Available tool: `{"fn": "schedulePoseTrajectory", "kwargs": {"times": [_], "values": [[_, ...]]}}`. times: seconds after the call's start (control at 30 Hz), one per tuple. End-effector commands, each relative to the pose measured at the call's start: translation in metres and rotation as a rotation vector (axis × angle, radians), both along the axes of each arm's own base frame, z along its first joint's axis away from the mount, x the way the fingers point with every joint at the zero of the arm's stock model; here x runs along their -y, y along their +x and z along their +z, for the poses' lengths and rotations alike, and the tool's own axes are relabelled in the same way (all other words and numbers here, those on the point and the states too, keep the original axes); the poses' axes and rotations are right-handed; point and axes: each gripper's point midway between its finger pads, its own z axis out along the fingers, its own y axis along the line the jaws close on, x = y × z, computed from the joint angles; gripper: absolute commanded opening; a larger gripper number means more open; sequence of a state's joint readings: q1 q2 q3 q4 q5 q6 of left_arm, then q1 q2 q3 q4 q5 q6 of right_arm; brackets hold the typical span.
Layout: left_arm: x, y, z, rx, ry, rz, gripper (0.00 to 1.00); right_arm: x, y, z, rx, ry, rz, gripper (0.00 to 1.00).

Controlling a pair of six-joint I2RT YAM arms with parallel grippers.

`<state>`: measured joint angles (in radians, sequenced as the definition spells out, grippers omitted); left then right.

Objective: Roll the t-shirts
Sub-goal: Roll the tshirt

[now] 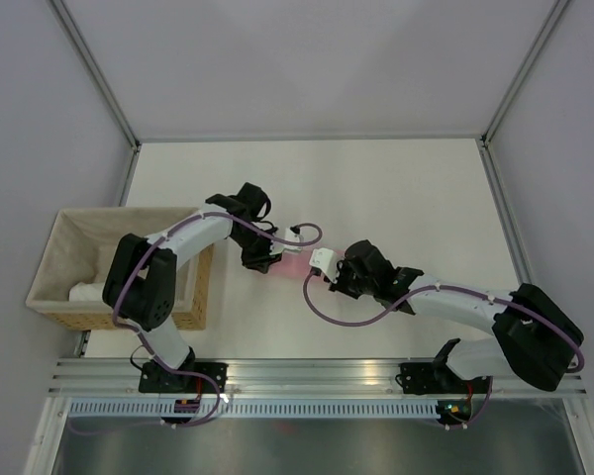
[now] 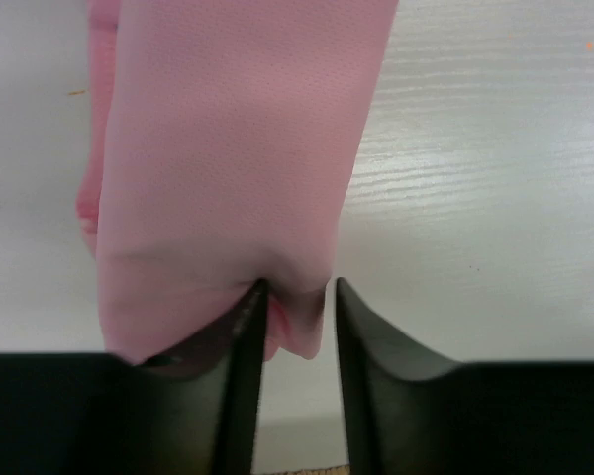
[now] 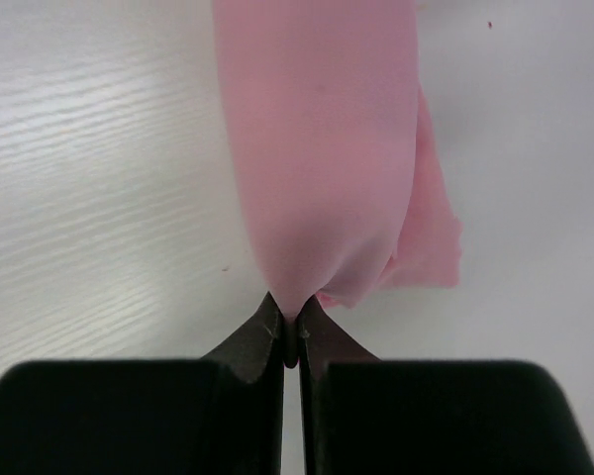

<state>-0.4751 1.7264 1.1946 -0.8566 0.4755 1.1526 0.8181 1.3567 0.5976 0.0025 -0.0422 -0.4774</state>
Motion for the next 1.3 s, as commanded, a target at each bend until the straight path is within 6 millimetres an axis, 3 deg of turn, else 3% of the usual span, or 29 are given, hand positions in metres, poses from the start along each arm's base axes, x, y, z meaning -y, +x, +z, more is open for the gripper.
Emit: {"fn": "schedulePoseTrajectory", "kwargs": {"times": [0.0,0.07,0.1,0.13,0.2,0.43,0.57,0.67,0.7,0.73,0.8,0.87,0.9,0.93,1.0,1.1,1.27], "values": [[0.001,-0.012,0.022,-0.016,-0.057,0.052,0.47,-0.024,-0.024,0.027,-0.093,0.14,0.113,0.06],[0.0,-0.005,0.018,0.053,-0.071,0.058,0.54,-0.026,-0.025,0.027,-0.098,0.155,0.105,0.06],[-0.002,-0.009,0.011,0.066,-0.072,0.051,0.8,-0.026,-0.022,0.027,-0.094,0.16,0.1,0.06],[0.002,0.001,0.014,0.129,-0.103,0.045,0.81,-0.025,-0.022,0.026,-0.099,0.16,0.1,0.06],[0.004,0.005,0.018,0.197,-0.129,0.023,1.0,-0.024,-0.022,0.024,-0.107,0.159,0.1,0.06],[-0.001,0.032,-0.002,0.396,-0.116,0.009,1.0,-0.017,-0.024,0.016,-0.132,0.162,0.097,0.06],[0.0,0.042,-0.013,0.391,-0.1,0.021,0.91,-0.017,-0.026,0.016,-0.139,0.168,0.103,0.06],[0.003,0.041,-0.01,0.369,-0.1,0.023,0.54,-0.016,-0.028,0.014,-0.163,0.164,0.099,0.06],[0.001,0.038,-0.009,0.347,-0.091,0.021,0.26,-0.018,-0.029,0.016,-0.182,0.174,0.095,0.06],[0.002,0.036,-0.005,0.341,-0.094,0.02,0.14,-0.018,-0.032,0.017,-0.2,0.18,0.098,0.06],[0.0,0.031,0.001,0.308,-0.092,0.013,0.03,-0.018,-0.038,0.019,-0.251,0.202,0.096,0.06],[-0.004,0.009,0.002,0.2,-0.089,0.003,0.02,-0.016,-0.042,0.019,-0.284,0.205,0.098,0.04],[-0.004,0.01,0.01,0.187,-0.1,0.006,0.02,-0.016,-0.04,0.023,-0.272,0.216,0.091,0.04],[-0.006,-0.008,0.01,0.098,-0.097,-0.003,0.02,-0.017,-0.04,0.027,-0.282,0.234,0.077,0.05],[-0.012,-0.023,0.013,0.001,-0.086,0.001,0.02,-0.019,-0.037,0.037,-0.352,0.282,0.061,0.05],[-0.017,-0.026,0.012,-0.055,-0.071,0.028,0.02,-0.011,-0.034,0.035,-0.497,0.303,0.022,0.05],[-0.025,-0.02,0.013,-0.094,-0.063,0.096,0.07,-0.006,-0.045,0.025,-0.656,0.311,0.012,0.04]]}}
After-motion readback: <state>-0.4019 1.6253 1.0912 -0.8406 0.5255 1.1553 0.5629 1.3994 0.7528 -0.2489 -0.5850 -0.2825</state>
